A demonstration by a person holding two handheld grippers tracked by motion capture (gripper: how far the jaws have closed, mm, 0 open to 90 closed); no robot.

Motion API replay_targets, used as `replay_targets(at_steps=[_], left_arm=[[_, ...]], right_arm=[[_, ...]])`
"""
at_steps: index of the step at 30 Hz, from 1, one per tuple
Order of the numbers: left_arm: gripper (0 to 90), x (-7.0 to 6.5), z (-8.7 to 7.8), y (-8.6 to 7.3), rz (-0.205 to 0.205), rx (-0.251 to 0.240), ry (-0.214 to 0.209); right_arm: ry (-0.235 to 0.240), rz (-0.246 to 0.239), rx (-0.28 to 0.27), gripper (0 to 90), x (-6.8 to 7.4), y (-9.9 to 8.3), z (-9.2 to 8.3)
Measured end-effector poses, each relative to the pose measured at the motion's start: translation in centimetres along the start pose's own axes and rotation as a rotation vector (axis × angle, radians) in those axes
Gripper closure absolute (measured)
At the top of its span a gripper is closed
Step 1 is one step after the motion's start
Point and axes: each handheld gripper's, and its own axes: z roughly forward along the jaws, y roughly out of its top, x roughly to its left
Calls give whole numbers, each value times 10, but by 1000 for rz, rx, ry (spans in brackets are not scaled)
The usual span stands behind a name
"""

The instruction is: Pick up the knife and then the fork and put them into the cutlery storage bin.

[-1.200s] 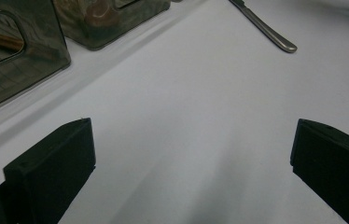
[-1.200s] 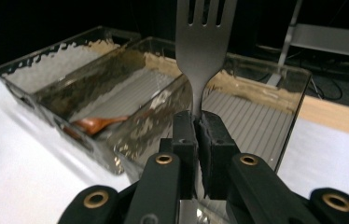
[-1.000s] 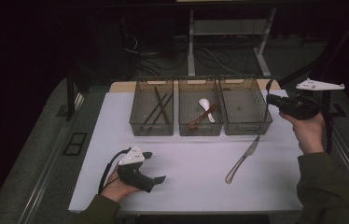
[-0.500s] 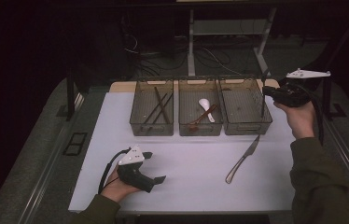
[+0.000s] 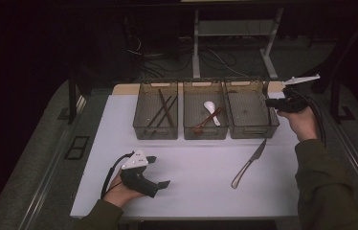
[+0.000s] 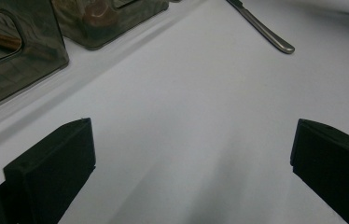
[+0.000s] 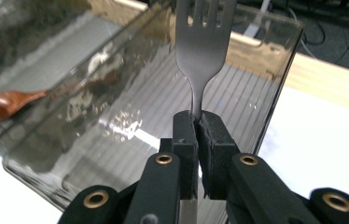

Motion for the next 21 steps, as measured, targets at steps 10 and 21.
replay_targets(at_steps=[10,21], left_arm=[[0,0,1,0,1,3,-3],[0,0,1,0,5,8,-5]], right_arm=[[1,-9,114,848,-1,-3,16],[-4,-2,151,841,1,-3,31]])
